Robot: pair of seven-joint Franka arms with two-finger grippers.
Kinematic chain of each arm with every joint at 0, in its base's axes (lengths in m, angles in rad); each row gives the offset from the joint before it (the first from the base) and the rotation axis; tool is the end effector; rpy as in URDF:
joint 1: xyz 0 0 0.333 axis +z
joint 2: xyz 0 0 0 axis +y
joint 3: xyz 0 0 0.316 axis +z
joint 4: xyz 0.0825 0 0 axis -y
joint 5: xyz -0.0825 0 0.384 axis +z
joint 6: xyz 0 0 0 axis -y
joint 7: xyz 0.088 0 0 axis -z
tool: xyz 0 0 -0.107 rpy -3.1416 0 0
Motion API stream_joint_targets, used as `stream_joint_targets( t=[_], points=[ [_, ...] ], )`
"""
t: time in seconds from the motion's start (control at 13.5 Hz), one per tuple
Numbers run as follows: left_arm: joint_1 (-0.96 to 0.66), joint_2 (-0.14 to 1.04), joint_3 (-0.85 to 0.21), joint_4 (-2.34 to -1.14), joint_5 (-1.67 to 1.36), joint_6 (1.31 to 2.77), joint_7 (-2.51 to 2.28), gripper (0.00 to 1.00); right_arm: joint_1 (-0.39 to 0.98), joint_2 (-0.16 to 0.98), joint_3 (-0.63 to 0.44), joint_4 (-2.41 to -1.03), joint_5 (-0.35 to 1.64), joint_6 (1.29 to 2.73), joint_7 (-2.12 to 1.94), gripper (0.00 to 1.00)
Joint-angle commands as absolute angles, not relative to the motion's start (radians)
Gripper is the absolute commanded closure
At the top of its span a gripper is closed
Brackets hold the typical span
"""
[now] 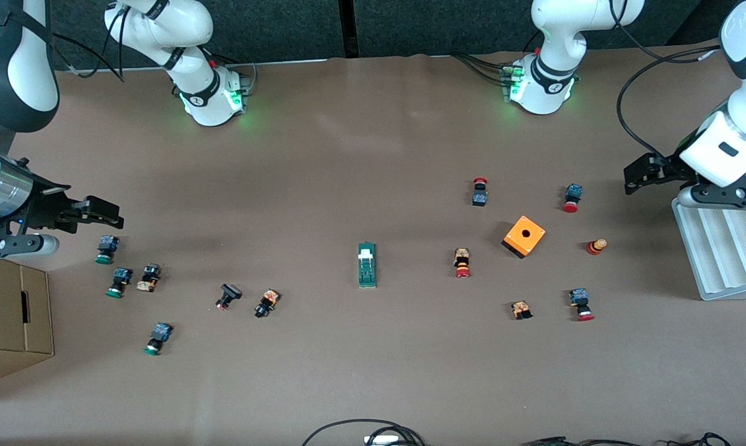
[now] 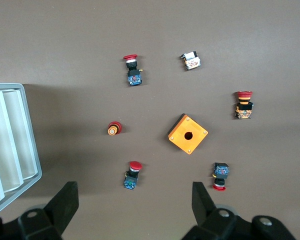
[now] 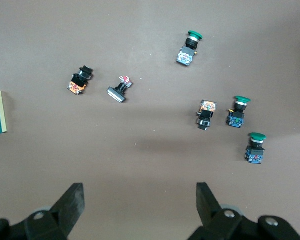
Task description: Close load switch with both arms
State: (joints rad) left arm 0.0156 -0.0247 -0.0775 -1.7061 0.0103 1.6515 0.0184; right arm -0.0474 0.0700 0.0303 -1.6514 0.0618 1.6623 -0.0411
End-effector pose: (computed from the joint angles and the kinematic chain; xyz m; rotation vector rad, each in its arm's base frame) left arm 0.5492 -0.0335 0.5809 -3.1259 0.1270 0.0465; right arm 0.5780 -0.0043 0.5546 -3.0751 -0.0254 0.0880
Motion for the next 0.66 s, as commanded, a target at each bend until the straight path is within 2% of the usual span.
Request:
stream_joint_targets(
  t=[0.0, 0.59],
  points=[
    [0.025, 0.024, -0.087, -1.634, 0.018, 1.620, 0.012, 0.00, -0.043, 0.084, 0.029, -1.626, 0.058, 1.655, -0.044, 0.00],
    [0.021, 0.023, -0.090, -1.606, 0.009, 1.579, 0.029, 0.00, -0.041, 0.091, 0.029, -1.626, 0.060, 1.655, -0.044, 0.00]
  ],
)
